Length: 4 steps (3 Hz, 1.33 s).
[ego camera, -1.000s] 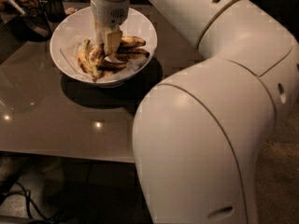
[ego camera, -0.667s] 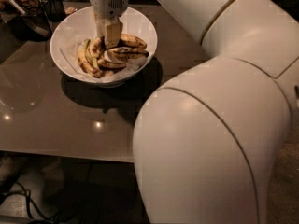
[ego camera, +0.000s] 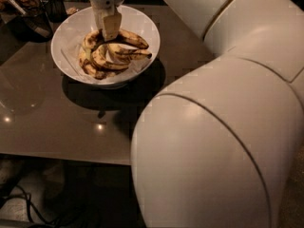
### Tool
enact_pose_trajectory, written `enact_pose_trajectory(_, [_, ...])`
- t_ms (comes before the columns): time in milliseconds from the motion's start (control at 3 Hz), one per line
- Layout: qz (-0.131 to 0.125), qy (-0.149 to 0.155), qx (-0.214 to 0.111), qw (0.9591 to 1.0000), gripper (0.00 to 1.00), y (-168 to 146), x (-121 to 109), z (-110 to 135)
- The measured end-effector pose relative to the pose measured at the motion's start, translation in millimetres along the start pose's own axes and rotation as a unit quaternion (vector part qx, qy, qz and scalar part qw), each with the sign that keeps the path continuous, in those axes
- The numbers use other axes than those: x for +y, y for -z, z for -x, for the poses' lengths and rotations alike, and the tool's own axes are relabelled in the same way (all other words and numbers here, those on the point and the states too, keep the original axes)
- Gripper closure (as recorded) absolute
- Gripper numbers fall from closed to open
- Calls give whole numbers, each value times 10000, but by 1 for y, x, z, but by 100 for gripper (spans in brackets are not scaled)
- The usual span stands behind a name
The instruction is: Pick banana from white bowl
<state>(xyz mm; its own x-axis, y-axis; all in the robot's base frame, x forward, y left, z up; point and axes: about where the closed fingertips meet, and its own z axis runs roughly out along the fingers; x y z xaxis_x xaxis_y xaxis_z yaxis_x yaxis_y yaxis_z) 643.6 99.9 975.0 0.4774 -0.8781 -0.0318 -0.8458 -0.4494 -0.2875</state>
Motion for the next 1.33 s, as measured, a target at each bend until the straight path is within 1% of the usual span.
enact_pose_trajectory(333, [-135,12,168,9998,100,16,-2,2])
enact_pose_trajectory(667, [-370,96,387,9985,100,65,8,19])
enact_pose_trajectory(1000, [-534,108,345,9979,100,66,0,22])
enact_pose_trajectory(1333, [-712,161,329,9968,100,80,-1,26])
